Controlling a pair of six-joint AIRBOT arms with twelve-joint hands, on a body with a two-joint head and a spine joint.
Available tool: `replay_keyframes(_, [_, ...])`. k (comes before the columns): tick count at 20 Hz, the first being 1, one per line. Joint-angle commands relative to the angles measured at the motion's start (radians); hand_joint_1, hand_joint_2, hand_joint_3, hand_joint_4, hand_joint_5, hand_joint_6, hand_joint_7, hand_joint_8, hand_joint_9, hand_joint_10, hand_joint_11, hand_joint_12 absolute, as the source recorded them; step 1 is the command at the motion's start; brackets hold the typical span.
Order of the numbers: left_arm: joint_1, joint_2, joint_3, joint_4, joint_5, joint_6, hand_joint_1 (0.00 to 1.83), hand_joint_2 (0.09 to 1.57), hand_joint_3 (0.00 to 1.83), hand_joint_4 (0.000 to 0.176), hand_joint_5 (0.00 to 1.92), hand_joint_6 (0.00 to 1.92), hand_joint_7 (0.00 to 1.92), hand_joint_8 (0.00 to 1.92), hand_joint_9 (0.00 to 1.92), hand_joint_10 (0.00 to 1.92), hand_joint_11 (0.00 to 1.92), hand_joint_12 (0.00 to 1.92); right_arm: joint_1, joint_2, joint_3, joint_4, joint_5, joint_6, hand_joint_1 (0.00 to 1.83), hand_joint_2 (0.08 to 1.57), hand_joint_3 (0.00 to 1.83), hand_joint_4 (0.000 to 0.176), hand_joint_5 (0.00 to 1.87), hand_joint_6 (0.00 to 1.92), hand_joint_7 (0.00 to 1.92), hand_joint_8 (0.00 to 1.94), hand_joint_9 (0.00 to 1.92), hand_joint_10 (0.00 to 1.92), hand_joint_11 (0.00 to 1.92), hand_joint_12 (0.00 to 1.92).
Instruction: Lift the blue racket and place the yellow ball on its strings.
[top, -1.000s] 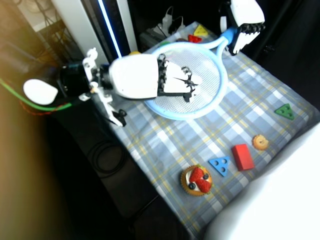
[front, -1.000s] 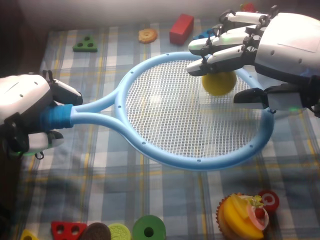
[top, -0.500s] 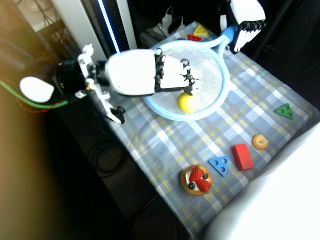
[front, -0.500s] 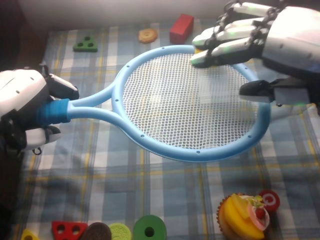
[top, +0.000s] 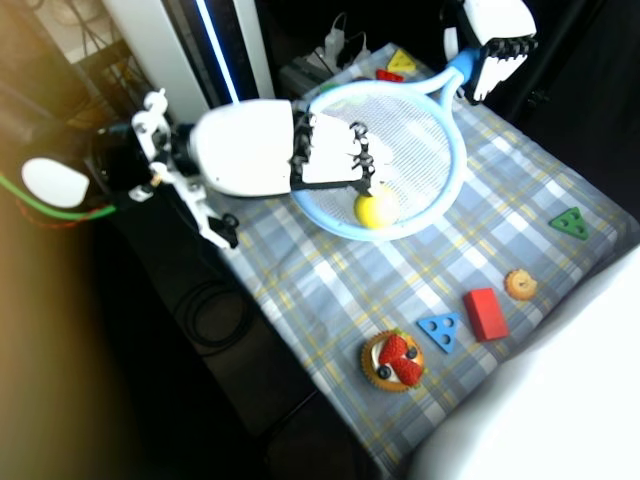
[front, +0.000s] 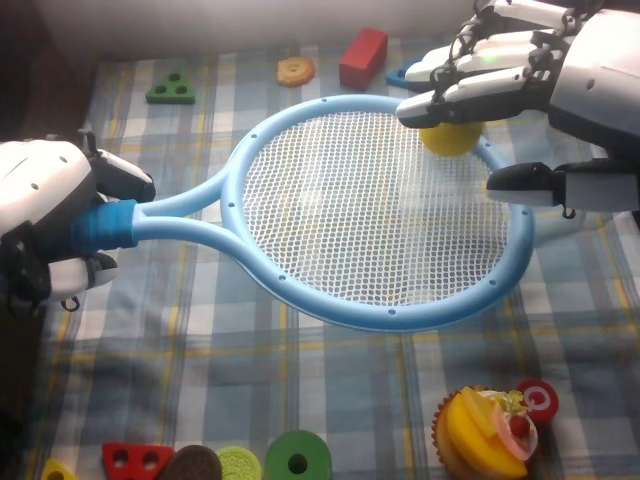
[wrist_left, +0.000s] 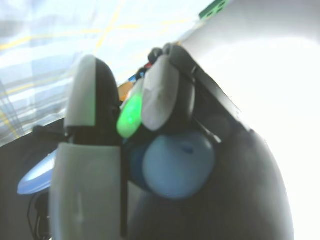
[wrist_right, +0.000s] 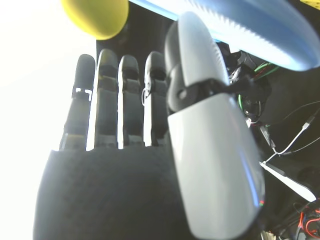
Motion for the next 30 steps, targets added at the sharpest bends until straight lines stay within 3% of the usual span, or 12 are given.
replay_keyframes(1, [-0.012,0.001,0.007,0.016,-0.1,0.004,1.4,1.34,0.0,0.176,0.85,1.92,1.27,1.92,1.54,1.92,1.61,1.92,0.006,0.003,-0.001,0.049,0.128,0.0,1.11,1.19,0.0,0.0,0.58,0.0,0.45,0.0,0.45,0.01,0.0,1.1])
replay_keyframes(7, [-0.012,-0.007,0.018,0.0,-0.077,0.021,1.45,1.33,0.0,0.176,0.89,1.92,1.28,1.92,1.51,1.92,1.56,1.92,-0.008,0.022,-0.009,0.1,0.189,-0.02,0.75,1.3,0.0,0.07,0.48,0.0,0.47,0.0,0.45,0.0,0.02,0.96])
replay_keyframes(12, [-0.012,-0.023,0.032,-0.011,-0.048,0.036,1.5,1.29,0.0,0.163,0.82,1.92,1.12,1.92,1.36,1.92,1.35,1.92,-0.009,0.047,-0.031,0.139,0.257,-0.064,1.0,1.23,0.0,0.004,0.55,0.01,0.49,0.0,0.44,0.01,0.0,0.94])
replay_keyframes(15, [-0.012,-0.034,0.045,-0.022,-0.026,0.04,1.48,1.28,0.0,0.175,0.74,1.92,1.02,1.92,1.24,1.92,1.2,1.92,-0.011,0.05,-0.034,0.143,0.27,-0.069,1.02,1.22,0.0,0.001,0.56,0.0,0.5,0.0,0.45,0.01,0.0,0.96])
replay_keyframes(16, [-0.012,-0.04,0.049,-0.028,-0.021,0.046,1.49,1.26,0.0,0.069,0.7,1.92,1.0,1.92,1.22,1.92,1.17,1.92,-0.011,0.05,-0.034,0.143,0.271,-0.069,1.06,1.22,0.0,0.0,0.56,0.0,0.49,0.0,0.45,0.01,0.0,0.98])
replay_keyframes(18, [-0.012,-0.052,0.054,-0.039,-0.012,0.072,1.51,1.23,0.0,0.003,0.69,1.92,0.98,1.92,1.08,1.92,0.99,1.92,-0.013,0.049,-0.034,0.144,0.271,-0.069,1.05,1.22,0.0,0.0,0.57,0.0,0.5,0.0,0.46,0.01,0.0,0.99])
replay_keyframes(19, [-0.012,-0.057,0.057,-0.042,-0.005,0.078,1.47,1.27,0.0,0.044,0.63,1.92,0.94,1.92,1.08,1.92,0.98,1.92,-0.015,0.049,-0.033,0.146,0.271,-0.069,1.03,1.23,0.0,0.0,0.56,0.0,0.49,0.0,0.46,0.01,0.0,1.01])
replay_keyframes(22, [-0.012,-0.072,0.072,-0.056,0.014,0.078,1.45,1.24,0.0,0.072,0.71,1.92,0.95,1.92,1.1,1.92,0.92,1.92,-0.017,0.05,-0.033,0.148,0.271,-0.071,1.02,1.23,0.0,0.0,0.56,0.0,0.49,0.0,0.47,0.01,0.0,1.02])
replay_keyframes(25, [-0.01,-0.079,0.082,-0.08,0.018,0.079,1.48,1.23,0.0,0.04,0.64,1.92,0.76,1.92,0.94,1.92,0.78,1.92,-0.018,0.05,-0.033,0.15,0.271,-0.073,0.99,1.23,0.0,0.0,0.58,0.0,0.51,0.0,0.5,0.01,0.03,1.07])
replay_keyframes(27, [0.001,-0.081,0.085,-0.102,0.016,0.08,1.38,1.25,0.0,0.064,0.72,1.92,0.79,1.92,0.94,1.92,0.94,1.92,-0.021,0.05,-0.032,0.154,0.271,-0.074,0.94,1.25,0.0,0.0,0.58,0.0,0.53,0.0,0.52,0.01,0.08,1.04])
replay_keyframes(29, [0.006,-0.082,0.084,-0.109,0.014,0.08,1.31,1.2,0.0,0.0,0.76,1.92,0.71,1.92,0.81,1.92,0.81,1.92,-0.025,0.051,-0.031,0.16,0.271,-0.074,0.93,1.27,0.0,0.0,0.57,0.0,0.52,0.0,0.5,0.0,0.03,1.05])
replay_keyframes(30, [0.007,-0.082,0.084,-0.111,0.011,0.08,1.18,1.17,0.0,0.0,0.86,1.3,0.58,1.85,0.58,1.92,0.52,1.85,-0.026,0.051,-0.031,0.161,0.271,-0.074,1.0,1.26,0.0,0.0,0.56,0.0,0.51,0.0,0.48,0.0,0.0,1.04])
